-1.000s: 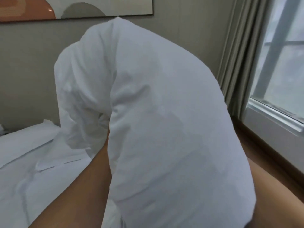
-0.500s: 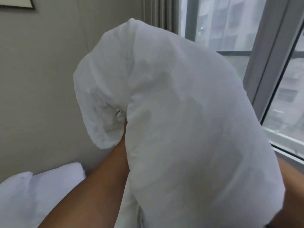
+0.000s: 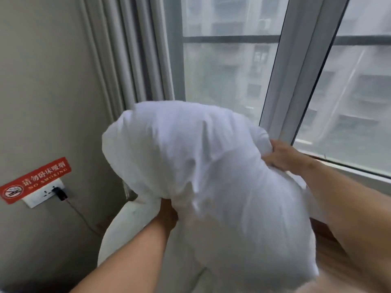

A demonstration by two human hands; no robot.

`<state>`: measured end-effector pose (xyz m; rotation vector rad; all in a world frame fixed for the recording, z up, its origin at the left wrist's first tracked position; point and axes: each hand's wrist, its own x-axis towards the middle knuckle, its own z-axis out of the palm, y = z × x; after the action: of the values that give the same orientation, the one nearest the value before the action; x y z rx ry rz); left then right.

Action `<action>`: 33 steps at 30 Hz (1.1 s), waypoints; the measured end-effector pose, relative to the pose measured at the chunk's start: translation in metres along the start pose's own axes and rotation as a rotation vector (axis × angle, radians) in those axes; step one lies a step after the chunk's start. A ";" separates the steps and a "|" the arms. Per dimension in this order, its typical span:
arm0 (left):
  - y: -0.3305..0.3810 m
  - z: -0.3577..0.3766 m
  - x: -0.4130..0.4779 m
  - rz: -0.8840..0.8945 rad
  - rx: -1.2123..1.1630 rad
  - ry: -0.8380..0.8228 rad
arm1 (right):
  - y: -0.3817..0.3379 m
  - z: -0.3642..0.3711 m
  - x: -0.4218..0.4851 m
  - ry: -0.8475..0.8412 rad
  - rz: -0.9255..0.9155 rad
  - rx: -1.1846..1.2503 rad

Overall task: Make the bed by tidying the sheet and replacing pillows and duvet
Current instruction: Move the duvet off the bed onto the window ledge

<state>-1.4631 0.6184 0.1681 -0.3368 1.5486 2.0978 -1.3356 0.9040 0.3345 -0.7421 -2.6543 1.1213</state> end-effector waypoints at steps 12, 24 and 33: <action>0.082 -0.055 0.008 0.179 1.607 -0.271 | 0.047 0.158 -0.083 -0.090 -0.129 -0.479; -0.012 0.029 0.092 0.785 1.850 -0.418 | 0.125 0.171 -0.045 -0.218 -0.131 -0.487; -0.097 0.060 0.192 0.444 2.027 -0.312 | 0.212 0.226 0.061 -0.298 0.023 -0.219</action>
<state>-1.5673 0.7446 0.0161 1.0115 2.6271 -0.0868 -1.3834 0.9190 0.0230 -0.6899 -3.0642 1.0278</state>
